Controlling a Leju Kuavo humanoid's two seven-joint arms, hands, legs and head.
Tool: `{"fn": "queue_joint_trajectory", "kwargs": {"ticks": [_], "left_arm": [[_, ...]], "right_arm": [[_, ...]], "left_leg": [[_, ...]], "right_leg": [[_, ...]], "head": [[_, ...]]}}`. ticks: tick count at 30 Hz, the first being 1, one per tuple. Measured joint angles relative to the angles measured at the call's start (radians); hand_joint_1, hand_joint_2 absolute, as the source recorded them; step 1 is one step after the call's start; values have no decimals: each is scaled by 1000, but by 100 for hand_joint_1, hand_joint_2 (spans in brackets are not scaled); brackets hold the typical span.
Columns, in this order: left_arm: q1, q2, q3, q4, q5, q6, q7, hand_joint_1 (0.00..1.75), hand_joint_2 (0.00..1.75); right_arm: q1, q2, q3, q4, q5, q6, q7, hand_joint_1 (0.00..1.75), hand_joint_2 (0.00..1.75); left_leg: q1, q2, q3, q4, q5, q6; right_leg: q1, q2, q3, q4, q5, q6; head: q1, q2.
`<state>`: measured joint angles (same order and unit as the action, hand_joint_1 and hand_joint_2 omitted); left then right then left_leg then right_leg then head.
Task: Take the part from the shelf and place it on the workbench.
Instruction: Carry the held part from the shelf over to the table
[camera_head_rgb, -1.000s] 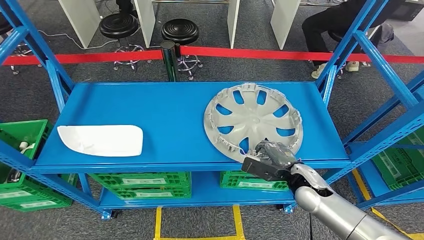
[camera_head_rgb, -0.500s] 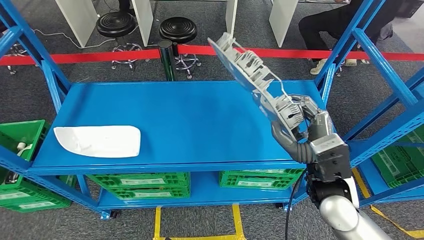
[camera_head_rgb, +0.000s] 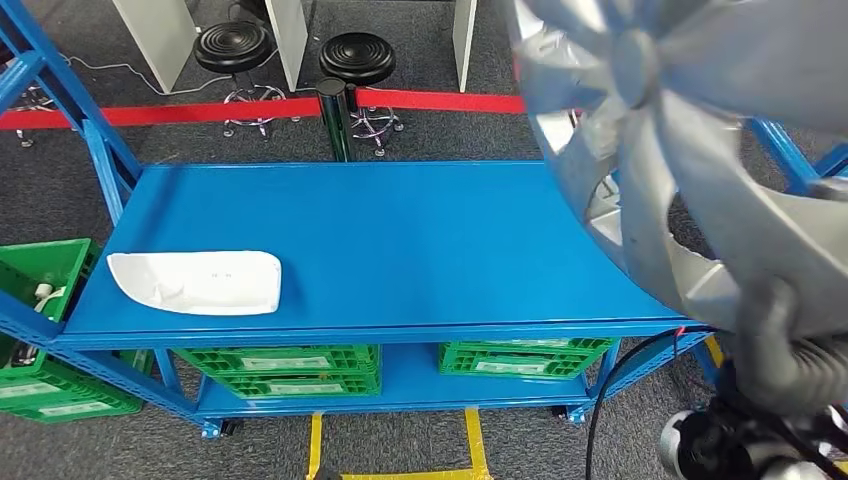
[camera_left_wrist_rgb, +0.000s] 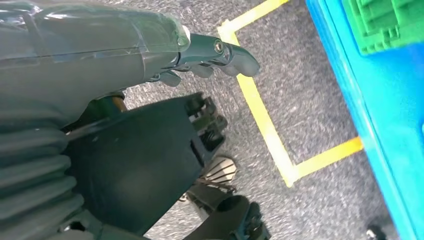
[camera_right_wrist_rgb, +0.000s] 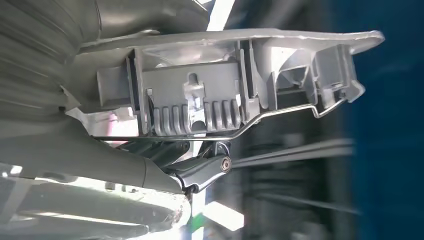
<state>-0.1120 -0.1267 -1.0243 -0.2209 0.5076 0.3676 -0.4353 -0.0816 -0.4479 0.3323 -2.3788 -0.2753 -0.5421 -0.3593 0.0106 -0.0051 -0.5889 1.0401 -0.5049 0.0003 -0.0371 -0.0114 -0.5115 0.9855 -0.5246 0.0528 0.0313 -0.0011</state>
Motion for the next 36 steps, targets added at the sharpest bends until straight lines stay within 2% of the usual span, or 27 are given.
{"fn": "queue_joint_trajectory", "kwargs": {"ticks": [2,4,12,18,32,36], "left_arm": [[-1,2,5,0,7,-1,-1,0,175],[-2,3,9,0,11,-5,5,0,175],[-1,12,18,0,10,-16,63,0,175],[2,31,19,1,30,-23,79,0,175],[3,55,23,1,65,-40,51,0,175],[4,59,30,1,86,-46,78,0,175]], "right_arm": [[20,28,-2,-55,-32,37,-79,175,175],[30,53,5,-87,-27,51,-108,175,175],[49,112,64,-108,-9,20,-113,175,175],[68,126,86,-111,-9,-8,-113,175,175],[116,141,94,-111,19,-64,-92,175,175],[151,142,94,-108,18,-72,-88,175,175]], "left_leg": [[0,0,0,0,-1,-1],[0,1,1,0,-1,-2],[0,3,2,0,-1,-2],[0,3,2,0,-1,-2],[0,4,1,0,-1,-2],[-1,4,1,0,-2,-2]], "right_leg": [[0,0,0,0,-1,-1],[0,1,0,1,-2,-1],[0,1,-1,2,-2,-1],[0,1,0,2,-2,-1],[0,1,-1,2,-3,-1],[0,1,-1,1,-2,-1]], "head": [[0,0],[0,0],[-1,0],[-2,0],[-1,0],[-1,0]]}}
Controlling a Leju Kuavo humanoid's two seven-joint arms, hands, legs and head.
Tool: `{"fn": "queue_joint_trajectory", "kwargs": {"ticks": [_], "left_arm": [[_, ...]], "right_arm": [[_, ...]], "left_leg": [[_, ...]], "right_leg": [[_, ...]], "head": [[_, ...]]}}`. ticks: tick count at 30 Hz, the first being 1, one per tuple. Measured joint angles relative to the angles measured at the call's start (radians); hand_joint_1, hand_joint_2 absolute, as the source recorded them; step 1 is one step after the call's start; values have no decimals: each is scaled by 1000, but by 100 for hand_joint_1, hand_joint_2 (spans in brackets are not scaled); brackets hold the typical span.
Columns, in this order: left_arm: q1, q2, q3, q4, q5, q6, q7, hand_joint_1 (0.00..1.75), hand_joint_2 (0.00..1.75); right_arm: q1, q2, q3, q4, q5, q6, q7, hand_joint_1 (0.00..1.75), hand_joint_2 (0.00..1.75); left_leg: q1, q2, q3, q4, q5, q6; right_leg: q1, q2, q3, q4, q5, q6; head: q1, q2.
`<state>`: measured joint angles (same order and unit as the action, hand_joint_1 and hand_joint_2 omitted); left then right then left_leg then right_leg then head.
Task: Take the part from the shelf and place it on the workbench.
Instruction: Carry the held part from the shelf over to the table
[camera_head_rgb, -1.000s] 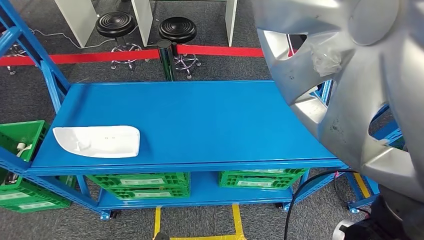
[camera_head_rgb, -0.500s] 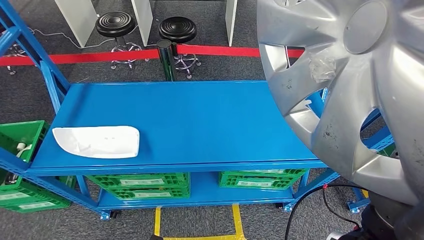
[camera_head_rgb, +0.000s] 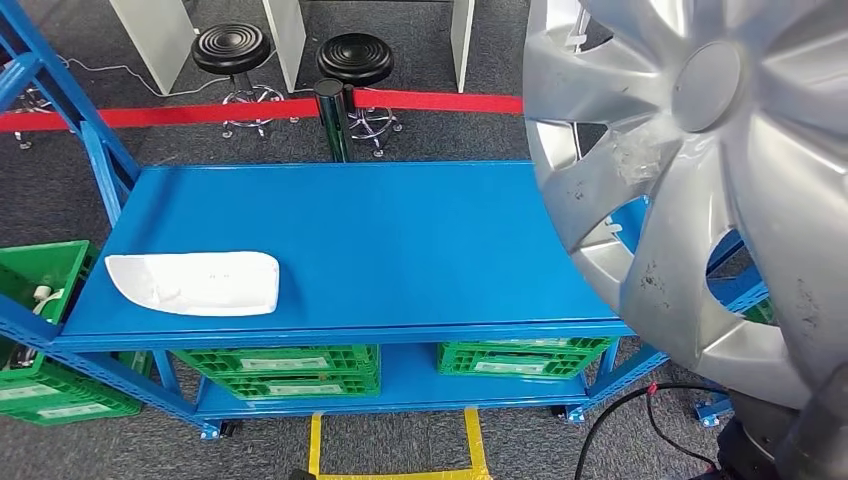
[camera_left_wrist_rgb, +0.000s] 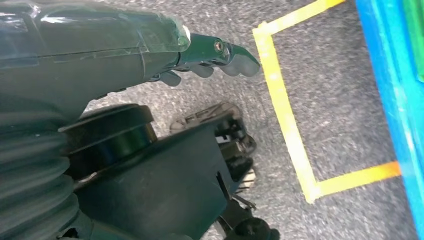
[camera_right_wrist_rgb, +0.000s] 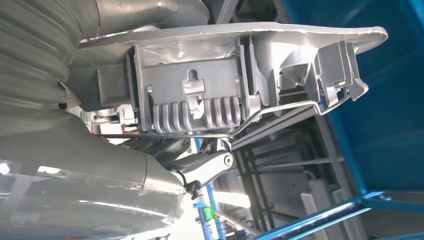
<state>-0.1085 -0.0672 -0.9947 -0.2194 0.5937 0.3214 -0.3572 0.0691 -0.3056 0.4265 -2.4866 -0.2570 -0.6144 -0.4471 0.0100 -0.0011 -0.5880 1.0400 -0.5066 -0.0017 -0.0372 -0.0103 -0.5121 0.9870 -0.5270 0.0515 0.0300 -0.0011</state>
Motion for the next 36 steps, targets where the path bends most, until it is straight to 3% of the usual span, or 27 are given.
{"fn": "queue_joint_trajectory", "kwargs": {"ticks": [7,13,15,17,18,19,20,21,22,24,27,29,31,33,34,35,36], "left_arm": [[0,24,1,3,12,4,93,0,175],[0,39,1,7,13,9,119,0,175],[0,41,1,7,12,9,119,0,175],[0,42,1,7,12,9,119,0,175],[0,43,1,8,12,9,119,0,175],[0,43,1,8,12,9,119,0,175],[0,44,1,8,12,9,119,0,175],[0,44,1,8,12,9,120,0,175],[0,44,1,8,12,9,120,0,175],[0,43,1,8,13,9,120,0,175],[0,43,1,8,13,9,120,0,175],[0,43,1,9,13,9,126,0,175],[0,44,1,9,13,8,140,0,175],[1,44,1,9,14,6,156,0,175],[2,44,1,9,14,5,162,0,175],[3,44,1,10,14,4,167,0,175],[3,44,1,10,14,4,170,0,175]], "right_arm": [[60,0,-9,3,-37,-24,3,175,175],[94,-1,-38,20,-81,-20,-12,175,175],[98,-3,-48,23,-81,-19,-13,175,175],[102,-5,-54,26,-81,-18,-14,175,175],[105,-6,-56,28,-81,-18,-14,175,175],[107,-6,-57,30,-82,-18,-14,175,175],[108,-6,-58,32,-82,-18,-14,175,175],[109,-6,-58,34,-82,-18,-14,175,175],[109,-6,-59,35,-82,-18,-14,175,175],[109,-7,-59,34,-82,-17,-14,175,175],[110,-8,-64,34,-82,-17,-14,175,175],[110,-8,-71,34,-82,-17,-14,175,175],[110,-7,-76,35,-85,-17,-14,175,175],[112,-6,-77,38,-91,-17,-12,175,175],[114,-6,-78,41,-95,-17,-10,175,175],[117,-6,-79,44,-97,-18,-8,175,175],[120,-6,-80,48,-101,-18,-5,175,175]], "left_leg": [[-4,1,0,1,-3,5],[-8,4,2,-5,-3,19],[-3,6,7,-12,1,27],[-4,8,9,-14,0,32],[-6,9,10,-13,-1,33],[-7,10,11,-13,-3,33],[-8,9,13,-13,-4,32],[-9,8,16,-13,-6,30],[-9,7,19,-13,-8,27],[-11,5,22,-13,-12,18],[-8,3,22,-13,-8,-1],[-6,3,19,-2,-24,-14],[-3,2,-8,70,-83,-22],[-1,1,-55,193,-149,-27],[-1,1,-69,235,-162,-30],[-1,1,-67,243,-154,-31],[0,1,-46,213,-129,-32]], "right_leg": [[-3,0,0,-2,1,2],[-9,0,2,-6,-1,17],[-8,1,-22,50,-39,17],[-6,3,-86,186,-107,14],[-5,3,-119,252,-129,12],[-4,4,-141,289,-132,10],[-3,4,-145,290,-114,6],[-1,4,-130,249,-77,1],[2,4,-103,181,-35,-6],[8,6,-48,62,12,-19],[17,7,-32,24,16,-31],[16,3,-32,14,24,-43],[13,-2,-34,7,32,-53],[14,-4,-39,7,35,-56],[15,-4,-41,8,36,-57],[15,-5,-44,10,37,-57],[15,-5,-46,12,38,-56]], "head": [[-2,0],[-3,0],[2,0],[10,0],[13,0],[14,0],[14,0],[15,0],[17,0],[17,0],[17,0],[14,0],[3,0],[-13,0],[-20,0],[-25,0],[-29,0]]}}
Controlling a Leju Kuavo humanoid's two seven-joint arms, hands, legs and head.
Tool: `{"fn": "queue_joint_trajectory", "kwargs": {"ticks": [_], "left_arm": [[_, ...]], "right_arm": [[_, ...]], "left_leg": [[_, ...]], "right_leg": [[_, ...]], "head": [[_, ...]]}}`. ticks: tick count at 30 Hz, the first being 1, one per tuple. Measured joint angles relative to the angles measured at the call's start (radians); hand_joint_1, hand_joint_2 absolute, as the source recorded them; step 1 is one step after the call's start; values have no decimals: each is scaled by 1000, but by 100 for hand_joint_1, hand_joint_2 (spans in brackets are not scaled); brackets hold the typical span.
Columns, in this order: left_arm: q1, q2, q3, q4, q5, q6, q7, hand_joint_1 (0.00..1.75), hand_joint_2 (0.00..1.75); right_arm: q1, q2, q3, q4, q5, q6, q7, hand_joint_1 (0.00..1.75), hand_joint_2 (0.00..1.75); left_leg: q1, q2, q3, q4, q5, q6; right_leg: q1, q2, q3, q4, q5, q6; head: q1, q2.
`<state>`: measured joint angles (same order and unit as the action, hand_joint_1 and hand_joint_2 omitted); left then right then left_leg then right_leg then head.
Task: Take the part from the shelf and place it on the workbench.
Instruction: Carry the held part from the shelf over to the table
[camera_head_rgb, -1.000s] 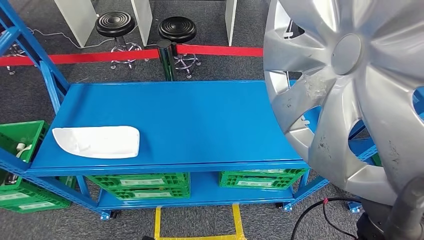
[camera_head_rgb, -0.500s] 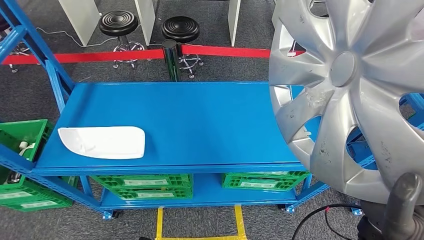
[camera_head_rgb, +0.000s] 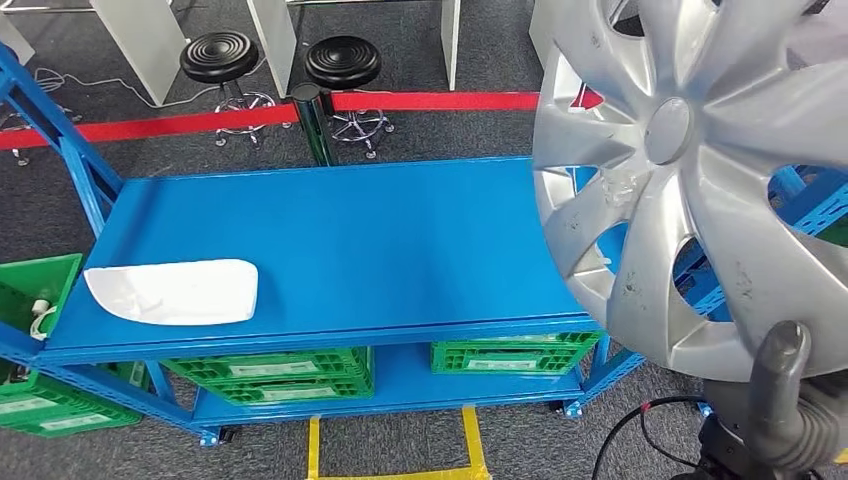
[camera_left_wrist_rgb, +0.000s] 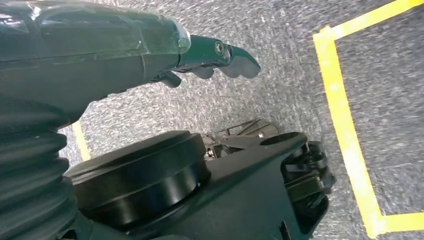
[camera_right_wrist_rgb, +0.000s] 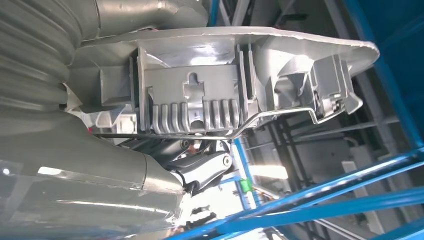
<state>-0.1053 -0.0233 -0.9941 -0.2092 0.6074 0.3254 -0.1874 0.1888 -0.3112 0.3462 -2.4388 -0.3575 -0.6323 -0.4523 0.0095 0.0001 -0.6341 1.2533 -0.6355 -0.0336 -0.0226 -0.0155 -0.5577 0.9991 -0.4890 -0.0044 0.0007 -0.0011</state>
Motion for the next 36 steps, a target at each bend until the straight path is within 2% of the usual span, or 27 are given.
{"fn": "queue_joint_trajectory", "kwargs": {"ticks": [2,4,7,8,10,12,13,14,15,16,18,19,20,22,23,24,25,27,28,29,30,31,32,33,34,35,36], "left_arm": [[0,0,0,1,-3,2,2,0,175],[-1,0,0,1,-9,7,2,0,175],[-1,0,0,1,-16,20,0,0,175],[-2,0,0,2,-16,26,-1,0,175],[-4,1,0,2,-12,38,1,0,175],[-4,4,0,2,-7,43,8,0,175],[-4,7,0,3,-5,43,13,0,175],[-4,10,0,3,-3,45,18,0,175],[-4,13,0,4,-3,46,22,0,175],[-4,17,0,5,-4,48,26,0,175],[-4,22,0,6,-8,49,32,0,175],[-4,24,0,6,-11,48,35,0,175],[-4,25,0,6,-16,45,39,0,175],[-4,31,0,6,-31,37,54,0,175],[-4,35,0,6,-39,32,62,0,175],[-4,38,0,6,-46,27,70,0,175],[-4,42,0,6,-52,22,75,0,175],[-4,47,0,6,-59,13,79,0,175],[-4,49,0,6,-63,6,79,0,175],[-4,51,-1,6,-67,-1,77,0,175],[-4,51,-2,6,-70,-9,74,0,175],[-4,52,-2,6,-73,-16,71,0,175],[-5,52,-3,6,-75,-22,68,0,175],[-6,53,-3,5,-76,-27,66,0,175],[-7,52,-3,5,-77,-30,65,0,175],[-8,52,-3,5,-78,-32,63,0,175],[-9,52,-4,5,-79,-34,62,0,175]], "right_arm": [[4,0,-3,7,-7,-1,3,175,175],[5,0,-11,13,-17,-1,4,175,175],[5,0,-33,24,-36,4,5,175,175],[4,0,-41,27,-51,10,4,175,175],[-1,0,-61,36,-97,29,-2,175,175],[-10,0,-81,48,-149,53,-10,175,175],[-14,0,-92,56,-171,63,-13,175,175],[-16,0,-103,64,-189,70,-16,175,175],[-18,0,-115,71,-204,77,-18,175,175],[-19,0,-127,78,-215,80,-19,175,175],[-22,-3,-150,90,-228,84,-20,175,175],[-23,-5,-160,95,-231,85,-20,175,175],[-25,-7,-171,99,-233,85,-20,175,175],[-29,-10,-195,106,-243,85,-21,175,175],[-31,-11,-208,110,-251,86,-21,175,175],[-32,-11,-221,113,-258,86,-23,175,175],[-32,-11,-232,116,-264,87,-24,175,175],[-30,-10,-253,122,-276,88,-26,175,175],[-28,-9,-261,125,-282,90,-26,175,175],[-26,-9,-269,129,-286,91,-26,175,175],[-24,-8,-277,133,-289,91,-27,175,175],[-21,-6,-285,136,-290,92,-28,175,175],[-19,-5,-292,138,-291,92,-29,175,175],[-17,-5,-298,139,-290,92,-29,175,175],[-15,-5,-302,140,-290,93,-30,175,175],[-14,-5,-306,141,-289,93,-29,175,175],[-13,-5,-310,141,-288,94,-29,175,175]], "left_leg": [[0,1,76,-128,58,1],[-2,-1,122,-217,81,9],[-4,-3,116,-232,90,28],[-3,-2,111,-233,96,37],[-2,-1,96,-236,111,55],[-8,0,74,-235,127,64],[-12,1,63,-235,135,66],[-16,1,52,-235,143,67],[-20,0,42,-235,152,68],[-24,-1,33,-235,160,68],[-28,-2,19,-234,175,65],[-28,-1,14,-234,182,61],[-26,-1,10,-234,189,56],[-22,1,5,-234,202,43],[-21,1,1,-230,196,38],[-20,0,-6,-213,173,33],[-18,0,-18,-180,134,28],[-11,-1,-47,-68,36,17],[-7,-1,-55,-12,8,12],[-3,-1,-52,23,3,6],[0,0,-35,27,20,2],[3,0,1,-4,49,-2],[6,0,49,-64,71,-6],[6,0,99,-133,78,-8],[7,-1,139,-193,73,-6],[6,-2,161,-231,60,-1],[3,-3,167,-247,52,6]], "right_leg": [[-1,0,-4,7,1,5],[1,2,-11,14,5,16],[0,4,-16,14,15,36],[-1,5,-20,21,4,41],[-3,6,-45,90,-61,48],[-3,7,-84,217,-147,52],[-3,7,-93,267,-171,52],[-2,7,-88,285,-175,49],[0,8,-64,265,-159,43],[3,9,-23,208,-132,34],[15,11,71,57,-90,11],[21,12,101,3,-80,4],[26,13,114,-26,-78,0],[30,12,110,-39,-64,-1],[29,10,105,-44,-54,-6],[26,7,98,-50,-42,-11],[23,4,88,-54,-30,-15],[21,2,60,-51,-9,-18],[21,2,44,-48,1,-16],[20,2,28,-44,10,-13],[18,1,11,-38,19,-10],[15,1,-6,-29,25,-5],[12,1,-22,-18,31,-1],[11,1,-36,-7,35,5],[11,1,-46,3,39,11],[11,1,-53,10,44,17],[11,2,-57,12,50,24]], "head": [[-6,0],[-9,0],[-7,0],[-5,0],[5,0],[17,0],[21,0],[25,0],[29,0],[32,0],[33,0],[32,0],[31,0],[33,0],[34,0],[33,0],[29,0],[16,0],[11,0],[7,0],[5,0],[3,0],[1,0],[-2,0],[-4,0],[-5,0],[-4,0]]}}
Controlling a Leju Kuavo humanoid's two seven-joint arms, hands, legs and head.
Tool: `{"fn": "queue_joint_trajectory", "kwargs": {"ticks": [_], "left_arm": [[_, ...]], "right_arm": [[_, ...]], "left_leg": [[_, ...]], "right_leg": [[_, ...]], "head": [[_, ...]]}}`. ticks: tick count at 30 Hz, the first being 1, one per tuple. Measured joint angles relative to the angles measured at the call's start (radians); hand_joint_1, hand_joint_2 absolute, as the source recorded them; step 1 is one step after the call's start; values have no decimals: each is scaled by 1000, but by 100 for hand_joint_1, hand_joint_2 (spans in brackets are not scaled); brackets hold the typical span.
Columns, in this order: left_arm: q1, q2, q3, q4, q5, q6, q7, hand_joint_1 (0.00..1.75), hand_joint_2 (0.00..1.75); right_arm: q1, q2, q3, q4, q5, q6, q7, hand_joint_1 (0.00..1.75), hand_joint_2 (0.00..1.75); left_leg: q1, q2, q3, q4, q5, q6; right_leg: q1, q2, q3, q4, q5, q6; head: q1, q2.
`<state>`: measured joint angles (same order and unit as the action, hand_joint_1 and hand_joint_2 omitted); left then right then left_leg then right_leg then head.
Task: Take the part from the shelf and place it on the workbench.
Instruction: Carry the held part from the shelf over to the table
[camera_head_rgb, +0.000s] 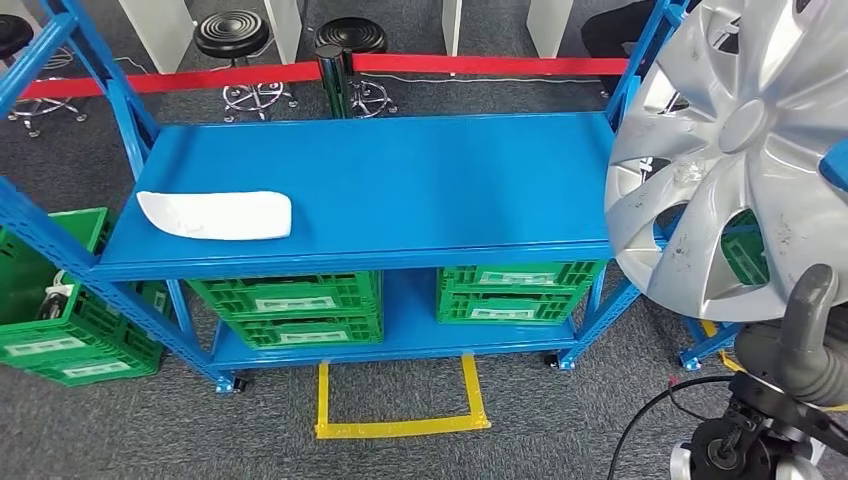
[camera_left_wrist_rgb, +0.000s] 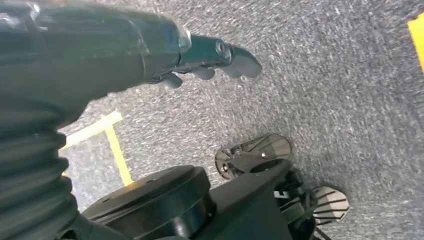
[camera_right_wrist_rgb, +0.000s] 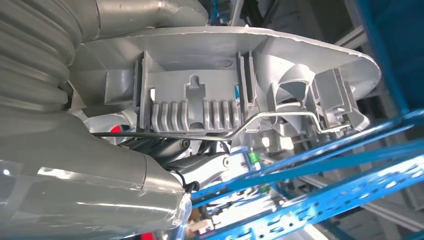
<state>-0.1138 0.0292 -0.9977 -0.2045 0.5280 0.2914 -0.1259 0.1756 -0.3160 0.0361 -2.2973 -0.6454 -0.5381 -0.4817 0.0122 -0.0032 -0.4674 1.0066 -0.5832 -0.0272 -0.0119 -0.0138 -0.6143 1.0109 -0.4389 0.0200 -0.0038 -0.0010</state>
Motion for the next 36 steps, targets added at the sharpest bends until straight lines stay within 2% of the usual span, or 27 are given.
{"fn": "queue_joint_trajectory", "kwargs": {"ticks": [2,3,5,6,7,8,9,10,12,14,15,17,18,19,22,23,24,25,26,27,28,29,30,31,33,34,36], "left_arm": [[0,0,0,0,-5,0,-3,0,175],[0,1,0,0,-7,1,-5,0,175],[-1,3,0,0,-10,3,-8,0,175],[-1,4,0,0,-11,4,-10,0,175],[-1,4,-1,0,-13,4,-12,0,175],[-1,4,-1,0,-15,4,-13,0,175],[-1,4,-1,0,-18,3,-15,0,175],[-1,4,-2,0,-21,3,-17,0,175],[-2,3,-5,0,-25,3,-20,0,175],[-2,1,-7,0,-25,3,-21,0,175],[-2,0,-8,-1,-26,3,-21,0,175],[-1,0,-9,0,-26,3,-21,0,175],[-1,0,-9,0,-26,3,-21,0,175],[0,0,-9,0,-26,3,-21,0,175],[-1,1,-11,0,-27,3,-21,0,175],[-1,1,-13,0,-27,3,-21,0,175],[-1,1,-15,0,-27,3,-21,0,175],[-1,1,-17,0,-27,3,-21,0,175],[-1,1,-18,0,-28,3,-20,0,175],[-2,1,-20,0,-28,2,-19,0,175],[-3,1,-22,0,-29,2,-17,0,175],[-5,1,-24,0,-30,2,-15,0,175],[-6,1,-25,0,-31,2,-13,0,175],[-6,1,-26,0,-32,2,-12,0,175],[-5,0,-27,0,-32,1,-9,0,175],[-4,0,-28,0,-31,1,-8,0,175],[-5,0,-31,0,-31,1,-5,0,175]], "right_arm": [[0,0,-8,1,3,2,0,175,175],[0,0,-11,1,5,4,1,175,175],[-3,0,-15,2,7,6,2,175,175],[-5,0,-15,4,7,8,4,175,175],[-7,0,-15,6,7,10,5,175,175],[-11,0,-15,9,7,13,6,175,175],[-17,0,-14,12,8,17,7,175,175],[-25,0,-13,15,9,20,7,175,175],[-40,0,-9,19,16,25,8,175,175],[-52,0,-7,19,25,25,8,175,175],[-56,0,-7,19,28,25,8,175,175],[-60,1,-6,20,29,25,9,175,175],[-61,1,-5,20,29,25,9,175,175],[-64,2,-4,21,29,25,9,175,175],[-67,6,-3,25,29,25,9,175,175],[-67,8,-2,27,29,25,9,175,175],[-67,9,-2,29,29,25,9,175,175],[-67,11,-2,31,30,25,10,175,175],[-67,12,-1,33,31,25,11,175,175],[-66,13,0,34,33,25,13,175,175],[-65,14,1,34,36,25,16,175,175],[-64,15,3,34,39,25,19,175,175],[-63,15,5,35,41,25,22,175,175],[-63,15,8,35,43,25,23,175,175],[-61,15,13,36,46,25,25,175,175],[-60,15,15,36,47,25,25,175,175],[-58,14,19,37,49,25,28,175,175]], "left_leg": [[-1,0,-13,-4,9,21],[-1,0,-22,-5,19,32],[-2,2,-47,-6,43,47],[-4,3,-61,-6,54,51],[-7,3,-74,-5,66,53],[-11,3,-89,-4,77,54],[-15,3,-105,-3,89,55],[-19,4,-119,-3,101,55],[-25,4,-142,-3,122,53],[-28,5,-155,-2,142,46],[-28,6,-160,-3,152,41],[-24,9,-170,-4,167,30],[-23,9,-177,4,154,25],[-22,9,-188,28,121,20],[-16,4,-227,197,-30,7],[-15,3,-230,249,-48,4],[-14,2,-222,278,-40,2],[-13,2,-198,276,-13,1],[-13,3,-157,240,17,1],[-13,3,-100,177,32,2],[-13,3,-39,98,30,5],[-13,2,8,31,14,9],[-15,1,36,-14,-3,15],[-17,0,44,-35,-10,22],[-17,1,28,-36,3,38],[-16,2,17,-37,15,46],[-15,3,-10,-36,40,56]], "right_leg": [[-3,1,-7,2,6,14],[-5,2,-15,15,-13,19],[-7,4,-38,93,-100,27],[-7,4,-49,155,-152,30],[-7,4,-55,215,-187,31],[-7,4,-54,258,-200,29],[-6,5,-40,272,-191,26],[-5,5,-11,250,-167,20],[3,9,88,118,-125,1],[12,13,175,-21,-124,-16],[17,14,194,-56,-129,-21],[18,11,186,-74,-117,-28],[17,9,176,-77,-105,-34],[15,6,164,-81,-91,-39],[14,2,117,-81,-51,-45],[14,1,99,-77,-39,-44],[14,1,80,-72,-28,-43],[14,0,60,-65,-18,-41],[13,-1,40,-55,-10,-38],[13,-1,23,-44,-3,-34],[14,-1,9,-31,1,-30],[14,-2,-1,-20,6,-26],[15,-2,-8,-13,13,-21],[14,-3,-12,-10,20,-16],[12,-1,-21,-6,21,-5],[10,1,-28,10,-3,2],[6,4,-49,98,-103,14]], "head": [[3,0],[6,0],[12,0],[17,0],[20,0],[23,0],[27,0],[30,0],[35,0],[35,0],[35,0],[36,0],[35,0],[32,0],[16,0],[12,0],[9,0],[7,0],[5,0],[3,0],[1,0],[1,0],[1,0],[3,0],[4,0],[5,0],[12,0]]}}
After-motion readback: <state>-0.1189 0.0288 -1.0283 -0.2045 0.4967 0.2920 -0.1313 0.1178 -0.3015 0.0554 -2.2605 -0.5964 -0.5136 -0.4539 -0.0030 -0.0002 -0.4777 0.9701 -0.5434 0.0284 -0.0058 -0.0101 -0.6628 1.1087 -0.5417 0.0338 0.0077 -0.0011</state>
